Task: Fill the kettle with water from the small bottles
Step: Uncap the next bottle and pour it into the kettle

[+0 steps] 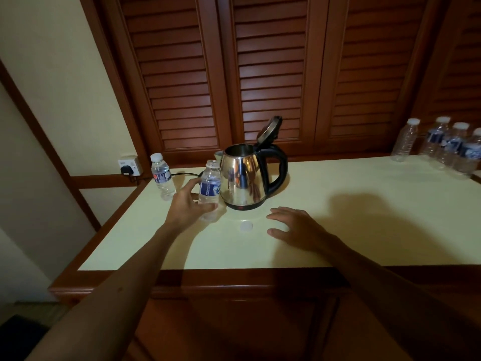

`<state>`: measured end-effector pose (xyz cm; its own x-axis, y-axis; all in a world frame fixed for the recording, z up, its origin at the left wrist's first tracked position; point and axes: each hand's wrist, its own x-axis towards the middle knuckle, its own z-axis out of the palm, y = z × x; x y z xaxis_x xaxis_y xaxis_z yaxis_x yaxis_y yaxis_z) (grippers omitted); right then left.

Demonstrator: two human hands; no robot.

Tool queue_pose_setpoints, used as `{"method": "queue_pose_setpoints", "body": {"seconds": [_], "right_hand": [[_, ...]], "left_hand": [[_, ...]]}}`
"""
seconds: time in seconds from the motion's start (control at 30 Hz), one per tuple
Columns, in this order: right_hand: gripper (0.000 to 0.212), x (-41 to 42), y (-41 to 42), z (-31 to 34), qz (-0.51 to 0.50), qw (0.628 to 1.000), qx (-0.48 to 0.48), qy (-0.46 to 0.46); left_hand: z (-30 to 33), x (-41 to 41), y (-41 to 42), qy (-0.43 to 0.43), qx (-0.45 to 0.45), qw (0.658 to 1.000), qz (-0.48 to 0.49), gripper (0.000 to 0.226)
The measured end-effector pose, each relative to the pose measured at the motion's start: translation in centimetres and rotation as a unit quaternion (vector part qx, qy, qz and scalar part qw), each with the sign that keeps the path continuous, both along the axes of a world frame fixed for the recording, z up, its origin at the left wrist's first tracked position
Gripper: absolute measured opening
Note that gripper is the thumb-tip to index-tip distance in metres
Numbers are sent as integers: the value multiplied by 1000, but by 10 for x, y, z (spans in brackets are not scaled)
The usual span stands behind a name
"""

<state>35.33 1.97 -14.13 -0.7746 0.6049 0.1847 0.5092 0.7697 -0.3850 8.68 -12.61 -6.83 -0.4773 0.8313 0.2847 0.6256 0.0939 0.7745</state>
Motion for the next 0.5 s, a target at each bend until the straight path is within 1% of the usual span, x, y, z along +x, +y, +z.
{"method": "queue_pose_setpoints", "body": {"seconds": [0.07, 0.2, 0.3, 0.47, 0.5], "right_hand": [[58, 0, 0, -2, 1, 1000, -3, 23], [58, 0, 1, -4, -3, 999, -12, 44], [57, 0, 2, -2, -8, 999, -26, 45], [55, 0, 1, -1, -14, 999, -33, 41], [55, 0, 1, -1, -15, 999, -32, 41]], "left_hand": [[16, -5, 9, 64, -11, 998, 11, 86], [43, -16, 21, 178, -57, 982, 9, 77], [59, -26, 30, 239, -82, 967, 19, 72], [80, -36, 42, 325, -148, 934, 26, 50], [85, -36, 43, 341, -157, 926, 29, 50]]}}
